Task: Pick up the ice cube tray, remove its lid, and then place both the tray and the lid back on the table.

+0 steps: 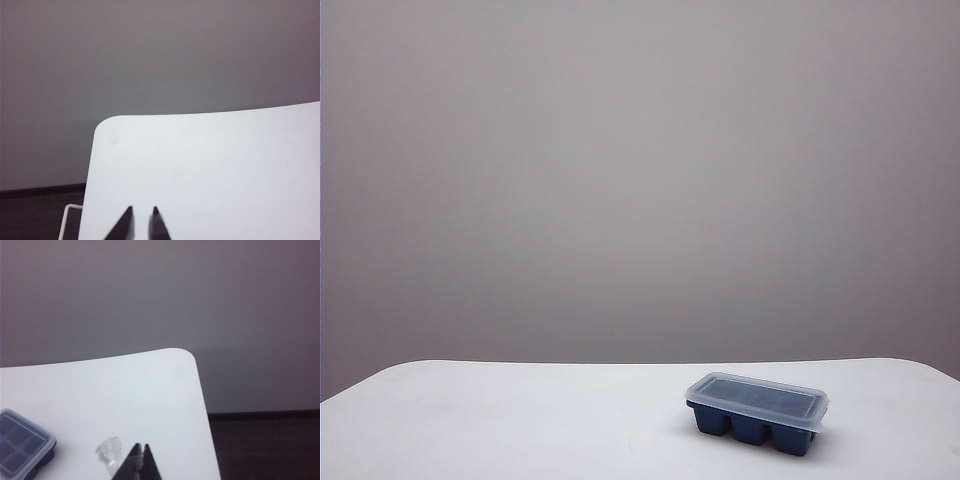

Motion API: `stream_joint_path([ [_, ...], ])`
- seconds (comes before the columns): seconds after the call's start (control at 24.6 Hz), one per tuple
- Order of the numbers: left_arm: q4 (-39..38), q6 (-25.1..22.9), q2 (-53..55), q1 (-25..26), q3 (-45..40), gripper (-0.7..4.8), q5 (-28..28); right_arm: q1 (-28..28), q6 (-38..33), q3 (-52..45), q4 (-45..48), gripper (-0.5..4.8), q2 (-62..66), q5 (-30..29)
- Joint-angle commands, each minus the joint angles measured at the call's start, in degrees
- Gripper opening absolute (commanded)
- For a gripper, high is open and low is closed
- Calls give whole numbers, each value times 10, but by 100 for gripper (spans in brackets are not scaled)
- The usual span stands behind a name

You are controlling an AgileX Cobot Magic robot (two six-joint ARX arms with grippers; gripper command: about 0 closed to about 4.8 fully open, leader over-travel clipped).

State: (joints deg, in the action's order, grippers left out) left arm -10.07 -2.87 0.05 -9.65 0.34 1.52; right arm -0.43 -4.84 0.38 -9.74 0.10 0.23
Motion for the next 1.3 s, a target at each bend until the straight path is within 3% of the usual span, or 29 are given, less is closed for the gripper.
stream_joint_path([
  [0.04,-6,3,0,1,0,44,-1,0,2,-3,13,-6,0,0],
  [0.08,-6,3,0,1,0,1,-1,0,2,-3,13,-6,0,1],
  [0.12,-5,3,0,1,0,-5,0,0,2,-3,14,-6,0,1],
  [0.53,-5,3,0,1,0,-5,0,0,1,-3,15,-6,0,0],
  [0.81,43,73,0,1,30,-5,-31,0,-75,8,57,-6,0,-6],
  [0.89,92,78,8,1,56,-5,-47,-1,-84,46,73,-6,1,26],
  [1.02,112,76,82,1,111,-5,-47,-4,-83,106,140,-6,35,125],
  [1.1,148,71,153,1,139,-5,-43,-18,-103,131,204,-6,99,129],
  [1.22,245,37,251,1,169,-5,-104,-52,-141,191,220,-6,230,75],
  [1.3,251,0,336,1,211,-4,-150,-91,-158,252,219,-6,353,-62],
])
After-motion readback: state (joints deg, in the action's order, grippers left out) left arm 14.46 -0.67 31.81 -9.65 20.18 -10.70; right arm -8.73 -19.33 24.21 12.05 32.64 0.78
